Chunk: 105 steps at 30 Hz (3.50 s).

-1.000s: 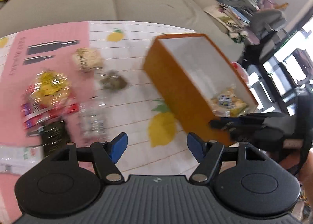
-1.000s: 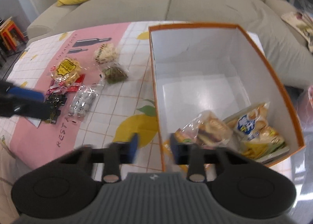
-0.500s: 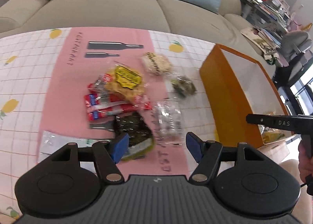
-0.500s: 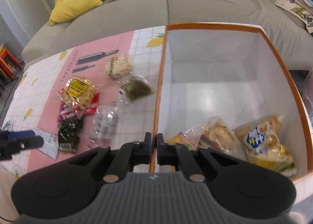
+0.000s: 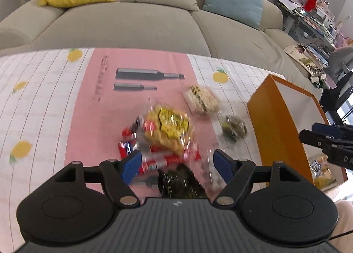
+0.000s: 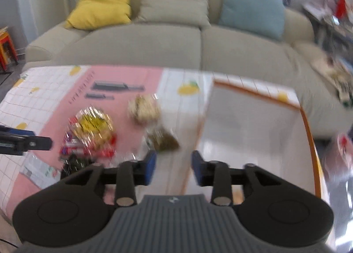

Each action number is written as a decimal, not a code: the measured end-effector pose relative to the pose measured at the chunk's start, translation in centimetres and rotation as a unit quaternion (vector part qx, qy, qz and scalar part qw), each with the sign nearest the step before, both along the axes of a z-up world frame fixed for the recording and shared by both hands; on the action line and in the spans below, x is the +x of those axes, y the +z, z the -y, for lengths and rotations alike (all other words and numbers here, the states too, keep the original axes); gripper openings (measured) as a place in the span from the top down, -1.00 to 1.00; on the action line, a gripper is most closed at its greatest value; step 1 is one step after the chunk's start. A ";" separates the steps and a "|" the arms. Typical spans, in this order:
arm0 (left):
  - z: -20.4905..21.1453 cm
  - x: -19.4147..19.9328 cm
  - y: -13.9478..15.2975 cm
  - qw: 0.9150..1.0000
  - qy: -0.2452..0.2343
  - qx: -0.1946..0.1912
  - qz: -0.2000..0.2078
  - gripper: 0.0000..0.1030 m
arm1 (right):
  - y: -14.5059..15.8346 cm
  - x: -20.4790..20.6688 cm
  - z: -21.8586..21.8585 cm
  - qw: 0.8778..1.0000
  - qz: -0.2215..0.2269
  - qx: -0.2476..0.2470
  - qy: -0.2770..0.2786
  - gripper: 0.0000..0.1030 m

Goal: Organize snacks
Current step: 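Grasp the yellow waffle bag with the left tool while the right tool grasps the white-puff bag, then drop the yellow waffle bag into the box with the left tool while the right tool carries the puff bag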

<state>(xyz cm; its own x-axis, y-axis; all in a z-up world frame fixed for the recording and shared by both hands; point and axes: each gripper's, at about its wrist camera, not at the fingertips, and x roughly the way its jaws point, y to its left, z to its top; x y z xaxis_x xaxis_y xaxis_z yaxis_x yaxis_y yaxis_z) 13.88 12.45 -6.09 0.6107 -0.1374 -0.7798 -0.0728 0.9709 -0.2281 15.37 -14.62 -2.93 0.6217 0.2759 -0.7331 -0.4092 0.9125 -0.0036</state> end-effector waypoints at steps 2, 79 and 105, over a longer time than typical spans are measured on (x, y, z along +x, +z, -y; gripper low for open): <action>-0.2 1.5 -0.3 1.000 -0.008 0.015 0.004 -0.70 | 0.2 1.1 -1.3 1.000 -0.002 0.010 0.019 0.08; 2.6 -0.6 0.2 0.999 0.025 -0.023 0.009 0.65 | -2.6 4.0 -3.3 0.990 -0.093 0.110 -0.003 -0.49; 9.8 -1.7 9.1 0.997 -0.043 -0.026 0.060 0.69 | 3.4 -2.7 5.4 0.987 -0.027 0.154 -0.026 -0.49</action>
